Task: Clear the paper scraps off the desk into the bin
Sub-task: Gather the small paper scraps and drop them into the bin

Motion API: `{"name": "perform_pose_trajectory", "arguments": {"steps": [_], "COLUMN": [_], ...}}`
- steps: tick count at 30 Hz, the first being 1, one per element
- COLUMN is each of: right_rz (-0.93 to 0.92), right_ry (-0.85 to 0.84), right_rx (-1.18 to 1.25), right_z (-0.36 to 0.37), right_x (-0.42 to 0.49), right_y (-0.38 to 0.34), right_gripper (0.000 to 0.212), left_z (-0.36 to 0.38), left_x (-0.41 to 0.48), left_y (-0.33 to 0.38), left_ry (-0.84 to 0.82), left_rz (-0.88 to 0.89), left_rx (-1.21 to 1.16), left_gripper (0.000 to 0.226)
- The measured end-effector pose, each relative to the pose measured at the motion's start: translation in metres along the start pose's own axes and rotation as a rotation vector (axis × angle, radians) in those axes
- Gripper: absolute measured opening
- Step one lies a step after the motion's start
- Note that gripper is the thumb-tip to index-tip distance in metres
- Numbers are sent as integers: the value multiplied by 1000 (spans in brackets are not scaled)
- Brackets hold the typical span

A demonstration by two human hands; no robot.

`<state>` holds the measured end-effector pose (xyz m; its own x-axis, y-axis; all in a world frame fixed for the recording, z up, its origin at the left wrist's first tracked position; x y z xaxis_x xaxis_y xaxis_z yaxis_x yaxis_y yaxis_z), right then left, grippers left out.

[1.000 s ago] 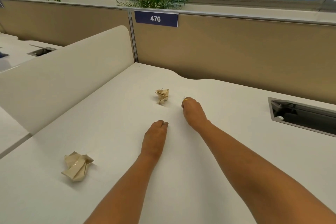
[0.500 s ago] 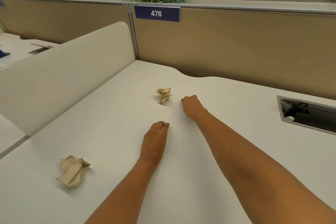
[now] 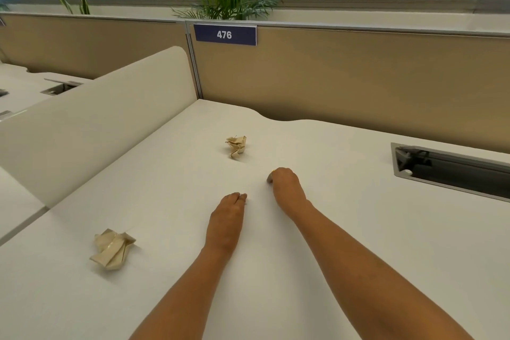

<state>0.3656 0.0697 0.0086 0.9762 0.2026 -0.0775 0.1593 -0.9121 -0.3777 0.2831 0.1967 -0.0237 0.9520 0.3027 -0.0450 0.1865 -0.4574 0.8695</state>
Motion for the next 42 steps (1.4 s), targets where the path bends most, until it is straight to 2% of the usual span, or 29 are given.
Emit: {"name": "perform_pose_trajectory", "arguments": {"steps": [4, 8, 13, 17, 28, 31, 36, 42], "right_rz": [59, 45, 82, 117, 320, 375, 457, 489], "right_ry": [-72, -23, 34, 98, 243, 308, 443, 656], "right_rx": [104, 177, 237, 266, 346, 358, 351, 333], "right_z": [-3, -9, -20, -39, -88, -109, -157, -216], "right_x": [-33, -77, -122, -158, -257, -281, -302, -312], "right_y": [16, 40, 83, 122, 259, 296, 354, 406], "right_gripper": [36, 33, 28, 30, 28, 23, 19, 18], "left_z": [1, 7, 27, 56, 176, 208, 263, 309], "left_x": [-28, -59, -101, -132, -213, -229, -250, -247], "left_y": [3, 10, 30, 55, 123, 141, 174, 190], "left_ry": [79, 92, 109, 89, -68, -134, -296, -435], "left_rz": [23, 31, 214, 283, 485, 519, 682, 597], "left_rx": [10, -4, 226, 237, 228, 183, 160, 78], "left_gripper": [26, 24, 28, 26, 26, 27, 28, 24]}}
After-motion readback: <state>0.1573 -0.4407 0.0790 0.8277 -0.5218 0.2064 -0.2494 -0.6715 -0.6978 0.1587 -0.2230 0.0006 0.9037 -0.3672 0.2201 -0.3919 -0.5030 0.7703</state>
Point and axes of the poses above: each hand's wrist, its own x-axis towards the middle knuckle, its own z-axis out of the palm, y = z × x, the point moved 6 cm from there along x, towards the middle knuckle, and after that the axes turned 1 degree about z, right-handed, at the moved point
